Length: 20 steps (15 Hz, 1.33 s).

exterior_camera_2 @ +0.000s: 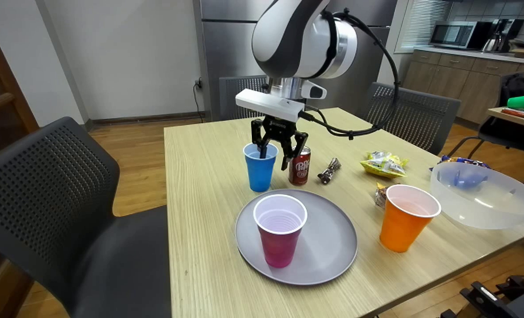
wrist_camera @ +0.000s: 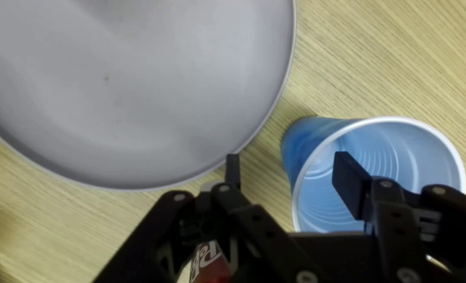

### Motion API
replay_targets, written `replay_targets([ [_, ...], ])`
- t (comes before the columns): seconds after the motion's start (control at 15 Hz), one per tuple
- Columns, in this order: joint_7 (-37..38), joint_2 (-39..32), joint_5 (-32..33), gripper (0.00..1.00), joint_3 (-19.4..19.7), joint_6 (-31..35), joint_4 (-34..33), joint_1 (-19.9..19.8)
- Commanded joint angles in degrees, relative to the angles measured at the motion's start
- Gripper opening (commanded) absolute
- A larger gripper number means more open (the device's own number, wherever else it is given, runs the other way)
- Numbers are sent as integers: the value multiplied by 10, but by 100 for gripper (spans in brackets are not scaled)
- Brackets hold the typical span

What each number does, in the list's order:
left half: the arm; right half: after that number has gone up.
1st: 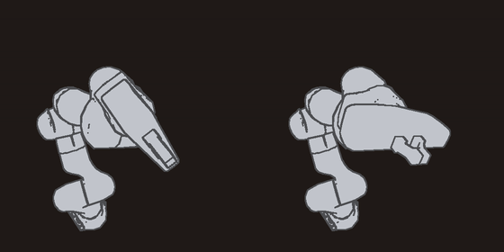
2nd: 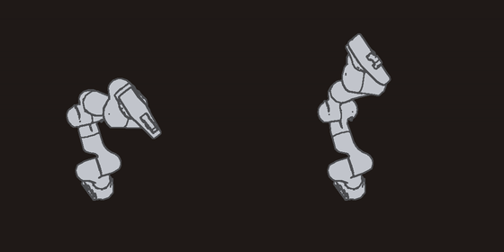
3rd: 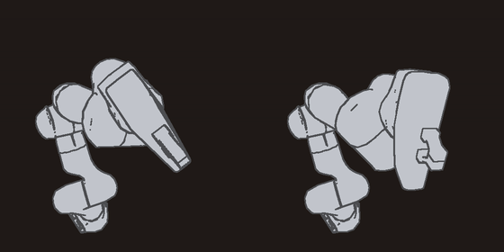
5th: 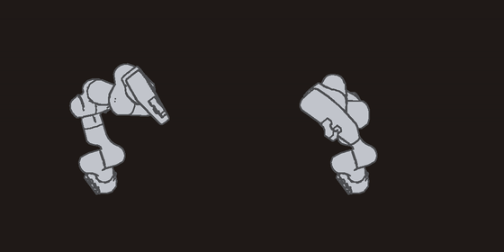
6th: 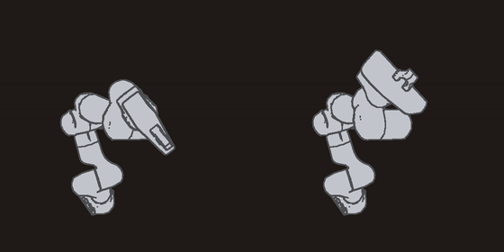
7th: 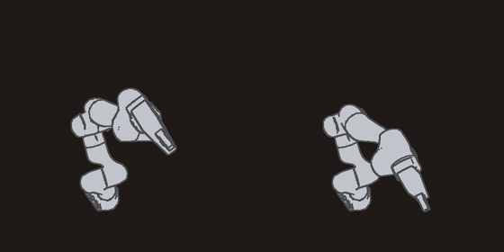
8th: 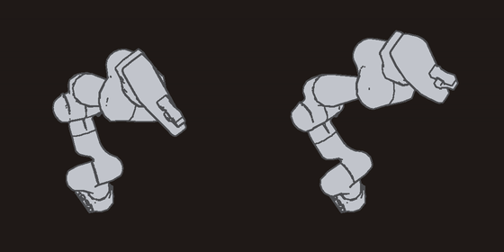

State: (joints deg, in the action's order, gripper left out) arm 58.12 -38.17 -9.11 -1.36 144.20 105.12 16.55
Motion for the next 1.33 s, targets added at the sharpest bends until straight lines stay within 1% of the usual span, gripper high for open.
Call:
replay_targets([
  [0.0, 15, -6, -2, 34, 2, -15, -18, 4],
  [0.27, 12, -3, -3, 3, 0, -13, -13, 3],
  [0.33, 12, -2, -3, 0, 0, -12, -12, 3],
  [0.67, 7, 11, -3, 1, -4, 1, 0, 5],
  [1.0, -3, 35, -3, 1, -10, 24, 24, 8],
  [1.27, -19, 59, -6, 1, -16, 45, 54, 3],
])
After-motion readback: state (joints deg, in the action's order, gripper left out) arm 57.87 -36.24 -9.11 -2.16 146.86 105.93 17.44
